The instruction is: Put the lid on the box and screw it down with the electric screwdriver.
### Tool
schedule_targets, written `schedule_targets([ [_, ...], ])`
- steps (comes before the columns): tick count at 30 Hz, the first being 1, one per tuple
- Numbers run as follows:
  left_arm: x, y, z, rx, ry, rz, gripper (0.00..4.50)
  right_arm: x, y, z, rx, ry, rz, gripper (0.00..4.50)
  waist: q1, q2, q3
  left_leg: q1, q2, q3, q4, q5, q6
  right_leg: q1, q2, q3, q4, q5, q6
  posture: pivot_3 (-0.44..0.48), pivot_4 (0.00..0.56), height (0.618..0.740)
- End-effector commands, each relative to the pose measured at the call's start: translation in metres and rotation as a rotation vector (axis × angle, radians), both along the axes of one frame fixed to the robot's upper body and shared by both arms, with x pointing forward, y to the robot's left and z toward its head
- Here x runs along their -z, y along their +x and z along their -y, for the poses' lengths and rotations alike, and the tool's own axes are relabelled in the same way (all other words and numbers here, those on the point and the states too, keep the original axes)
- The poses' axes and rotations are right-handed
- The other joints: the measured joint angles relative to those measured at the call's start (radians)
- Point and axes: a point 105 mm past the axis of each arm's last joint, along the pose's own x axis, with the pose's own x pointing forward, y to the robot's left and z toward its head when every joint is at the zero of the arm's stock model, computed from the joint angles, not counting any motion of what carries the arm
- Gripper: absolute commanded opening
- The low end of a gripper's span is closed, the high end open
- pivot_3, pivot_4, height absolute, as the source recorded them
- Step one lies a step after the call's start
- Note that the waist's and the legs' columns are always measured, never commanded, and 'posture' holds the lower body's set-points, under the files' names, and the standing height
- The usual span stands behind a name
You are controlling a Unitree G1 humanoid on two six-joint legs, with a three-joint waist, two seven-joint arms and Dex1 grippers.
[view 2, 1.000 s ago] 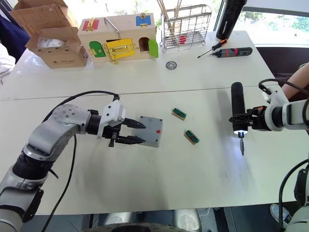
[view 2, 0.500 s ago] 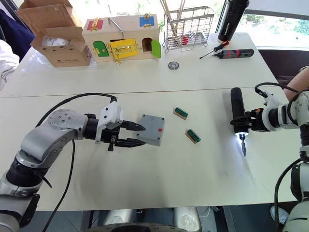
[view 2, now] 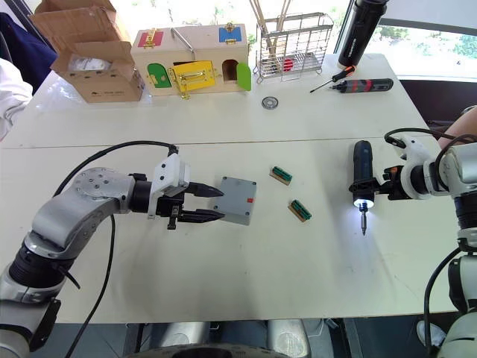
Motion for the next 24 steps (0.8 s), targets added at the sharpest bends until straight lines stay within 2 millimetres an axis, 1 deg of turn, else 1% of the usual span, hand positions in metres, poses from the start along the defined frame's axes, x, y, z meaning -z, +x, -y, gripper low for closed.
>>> schedule_targets([
  [1, -0.01, 0.002, -0.003, -0.01, -0.014, 0.042, 2.33, 0.006, -0.006, 0.014, 0.048, -0.041, -0.027, 4.46, 0.0, 0.0, 0.0, 0.0, 0.0, 0.0, 0.0, 0.0, 0.0, 0.0, 0.0, 0.0, 0.0, 0.0, 0.0, 0.0, 0.15, 0.74],
  [6, -0.011, 0.007, -0.006, -0.03, -0.016, 0.049, 2.33, -0.007, -0.001, 0.011, 0.027, -0.051, 0.026, 4.46, 0.0, 0.0, 0.0, 0.0, 0.0, 0.0, 0.0, 0.0, 0.0, 0.0, 0.0, 0.0, 0.0, 0.0, 0.0, 0.0, 0.15, 0.74],
  [9, -0.011, 0.012, -0.012, -0.077, -0.029, 0.048, 2.33, -0.019, 0.003, 0.011, 0.0, -0.094, 0.085, 4.46, -0.001, 0.0, 0.0, 0.0, 0.0, 0.0, 0.0, 0.0, 0.0, -0.001, 0.0, 0.0, 0.001, 0.0, 0.0, 0.0, 0.15, 0.74],
  [13, -0.013, 0.022, -0.02, -0.174, -0.085, 0.061, 2.33, -0.035, 0.005, 0.009, -0.037, -0.153, 0.176, 4.46, -0.003, 0.001, 0.0, -0.001, 0.0, 0.001, -0.001, 0.0, 0.0, -0.004, 0.0, 0.001, 0.002, 0.0, 0.0, 0.0, 0.15, 0.74],
  [17, -0.007, 0.033, -0.031, -0.271, -0.109, 0.045, 2.33, -0.049, 0.005, 0.008, -0.049, -0.212, 0.27, 4.46, -0.003, 0.001, 0.0, -0.001, 0.0, 0.001, -0.001, 0.0, 0.0, -0.005, 0.0, 0.001, 0.003, 0.0, 0.0, 0.0, 0.15, 0.74],
  [19, -0.004, 0.04, -0.038, -0.322, -0.116, 0.017, 2.33, -0.058, 0.005, 0.002, -0.063, -0.219, 0.334, 4.46, -0.002, 0.001, 0.0, -0.001, 0.0, 0.001, 0.0, 0.0, 0.0, -0.005, 0.0, 0.001, 0.004, 0.0, 0.0, 0.0, 0.15, 0.74],
  [21, 0.0, 0.04, -0.044, -0.34, -0.122, -0.032, 2.33, -0.067, 0.007, -0.007, -0.071, -0.192, 0.408, 4.46, -0.003, 0.001, 0.0, -0.001, 0.0, 0.001, 0.0, 0.0, 0.0, -0.005, 0.0, 0.001, 0.005, 0.0, 0.0, 0.0, 0.15, 0.74],
  [23, 0.003, 0.039, -0.049, -0.355, -0.127, -0.065, 2.33, -0.071, 0.006, -0.011, -0.073, -0.184, 0.442, 4.46, -0.004, 0.001, 0.0, -0.001, 0.0, 0.002, 0.0, 0.0, 0.0, -0.005, 0.0, 0.002, 0.005, 0.0, 0.0, 0.0, 0.15, 0.74],
  [24, 0.006, 0.037, -0.052, -0.365, -0.129, -0.087, 2.33, -0.079, 0.007, -0.018, -0.096, -0.181, 0.509, 4.46, -0.004, 0.001, 0.0, -0.001, 0.0, 0.002, 0.0, 0.0, 0.0, -0.005, 0.0, 0.002, 0.005, 0.0, 0.0, 0.0, 0.15, 0.74],
])
